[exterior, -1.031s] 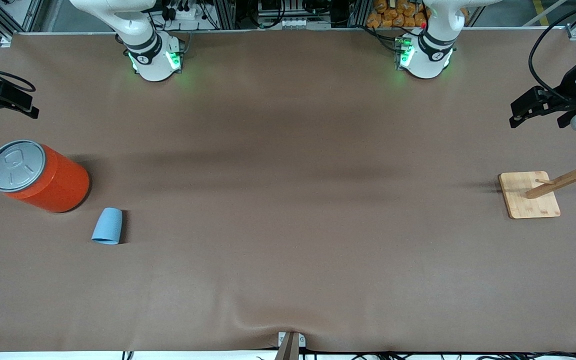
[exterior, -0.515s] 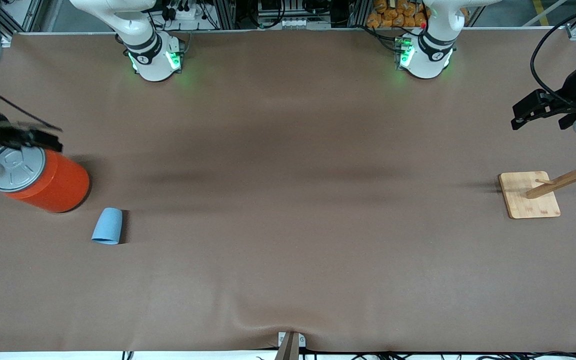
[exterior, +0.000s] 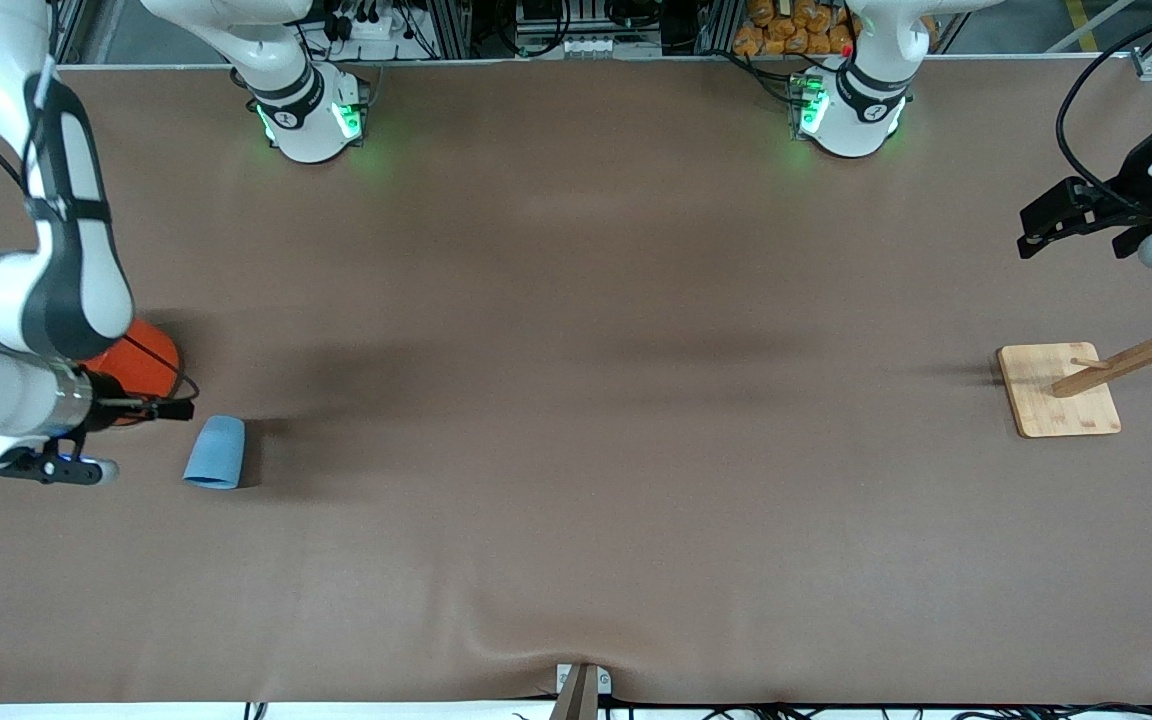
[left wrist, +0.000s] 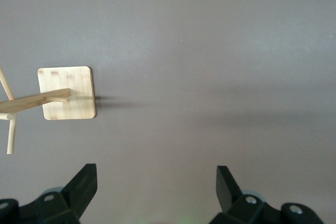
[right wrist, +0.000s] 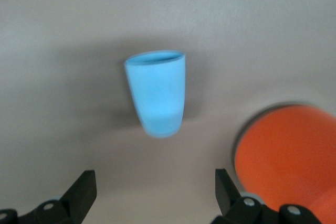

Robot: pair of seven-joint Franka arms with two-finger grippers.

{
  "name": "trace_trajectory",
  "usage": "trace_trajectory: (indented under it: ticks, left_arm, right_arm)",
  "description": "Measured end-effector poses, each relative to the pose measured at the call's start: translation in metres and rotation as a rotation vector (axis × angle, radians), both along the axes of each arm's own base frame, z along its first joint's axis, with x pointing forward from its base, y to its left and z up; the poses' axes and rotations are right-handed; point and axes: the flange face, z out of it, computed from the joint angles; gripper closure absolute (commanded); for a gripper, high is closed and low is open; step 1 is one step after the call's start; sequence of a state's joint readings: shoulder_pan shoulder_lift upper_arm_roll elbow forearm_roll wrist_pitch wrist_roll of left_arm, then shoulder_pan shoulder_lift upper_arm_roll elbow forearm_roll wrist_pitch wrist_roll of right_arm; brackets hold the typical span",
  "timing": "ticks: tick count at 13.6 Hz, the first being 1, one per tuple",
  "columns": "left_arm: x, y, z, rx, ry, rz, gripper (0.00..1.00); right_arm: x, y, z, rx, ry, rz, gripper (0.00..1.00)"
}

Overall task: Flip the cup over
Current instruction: 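Reach the right gripper down to the blue cup lying on its side, then close the right gripper on the blue cup and lift it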

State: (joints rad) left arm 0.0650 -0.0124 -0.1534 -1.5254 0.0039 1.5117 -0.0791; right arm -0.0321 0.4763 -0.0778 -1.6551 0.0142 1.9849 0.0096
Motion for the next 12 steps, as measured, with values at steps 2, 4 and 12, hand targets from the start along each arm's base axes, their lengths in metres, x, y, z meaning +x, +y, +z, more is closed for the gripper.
trace_trajectory:
  ticks: [2,4,12]
  left_arm:
    - [0.000,-0.001,-0.001,0.000,0.001,-0.002,0.00]
    - [0.001,-0.003,-0.002,0.000,0.003,-0.006,0.00]
    - [0.005,-0.013,-0.012,-0.001,0.022,-0.024,0.00]
  right_arm:
    - [-0.005,-0.009,-0.045,-0.010,-0.061,-0.011,0.00]
    - [-0.008,-0.012,-0.079,-0.014,-0.072,-0.015,0.00]
    - [-0.001,0.003,-0.127,0.002,-0.113,-0.010,0.00]
